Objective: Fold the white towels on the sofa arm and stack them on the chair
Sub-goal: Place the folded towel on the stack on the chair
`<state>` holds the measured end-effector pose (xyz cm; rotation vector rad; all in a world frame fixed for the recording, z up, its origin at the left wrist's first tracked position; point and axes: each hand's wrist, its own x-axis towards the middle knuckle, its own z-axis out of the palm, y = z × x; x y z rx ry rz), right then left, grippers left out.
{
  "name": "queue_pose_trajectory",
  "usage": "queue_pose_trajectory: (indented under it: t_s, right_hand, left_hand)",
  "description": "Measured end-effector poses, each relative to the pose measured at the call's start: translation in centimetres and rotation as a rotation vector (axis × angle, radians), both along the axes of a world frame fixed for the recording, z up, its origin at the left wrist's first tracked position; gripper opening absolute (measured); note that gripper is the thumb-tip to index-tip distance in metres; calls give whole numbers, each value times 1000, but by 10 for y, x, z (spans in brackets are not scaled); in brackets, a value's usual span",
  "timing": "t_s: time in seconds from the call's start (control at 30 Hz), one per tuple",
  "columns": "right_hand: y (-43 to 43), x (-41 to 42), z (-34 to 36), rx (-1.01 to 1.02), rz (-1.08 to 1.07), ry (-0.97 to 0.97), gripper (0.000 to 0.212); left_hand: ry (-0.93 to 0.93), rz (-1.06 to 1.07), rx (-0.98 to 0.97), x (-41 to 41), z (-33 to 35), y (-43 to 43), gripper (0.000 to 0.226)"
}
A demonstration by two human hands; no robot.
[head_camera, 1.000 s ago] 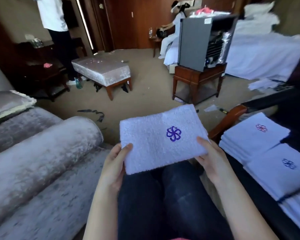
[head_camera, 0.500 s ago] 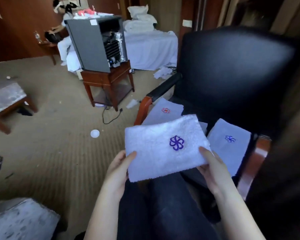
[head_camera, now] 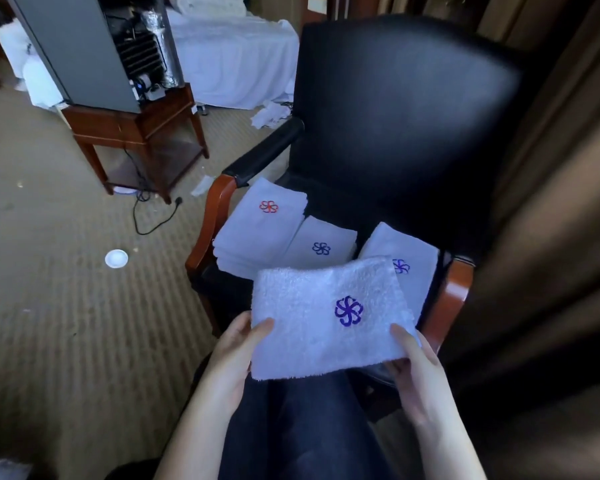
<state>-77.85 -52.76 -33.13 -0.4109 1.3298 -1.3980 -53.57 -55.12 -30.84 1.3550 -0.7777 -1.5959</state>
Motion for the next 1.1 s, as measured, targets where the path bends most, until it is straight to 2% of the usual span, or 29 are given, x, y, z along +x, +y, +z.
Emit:
queue_pose_trajectory:
  t_s: [0.1, 0.3, 0.43, 0.5, 0.67, 0.77, 0.9, 0.97, 1.0, 1.03, 1.1]
  right_hand:
    - [-12, -20, 4, 3, -2, 128, 25]
    - [-90, -96, 38, -57, 90, 572, 12]
    - [-162, -142, 56, -60, 187, 889, 12]
    - [-192, -157, 62, 1, 279, 1008, 18]
    - [-234, -188, 29, 302, 547, 1342, 44]
    - [-239, -187, 13, 398, 648, 1526, 39]
    - [-234, -170, -3, 392, 711, 1783, 35]
    - [-231, -168, -14, 349, 653, 1850, 42]
    - [-229, -167, -14, 251, 565, 1877, 46]
    - [-227, -165, -15, 95, 462, 1905, 50]
    - [-230, -158, -14, -245, 389, 1903, 55]
  left_hand:
    - [34, -43, 18, -13, -8, -16, 28]
    - [46, -210, 0, -59, -17, -58, 59]
    - [77, -247, 26, -107, -21, -94, 52]
    - [40, -239, 60, -127, -24, -112, 45]
    - [-177, -241, 107, -151, -42, -124, 21]
    - [-288, -270, 62, -147, -55, -124, 10]
    - [-499, -300, -6, -142, -69, -127, 10]
    - [-725, -300, -168, -141, -72, -125, 10]
    - [-889, -283, -327, -141, -71, -124, 21]
    - [-1014, -261, -510, -142, -70, -124, 37]
    - [-1080, -230, -834, -153, -62, -130, 52]
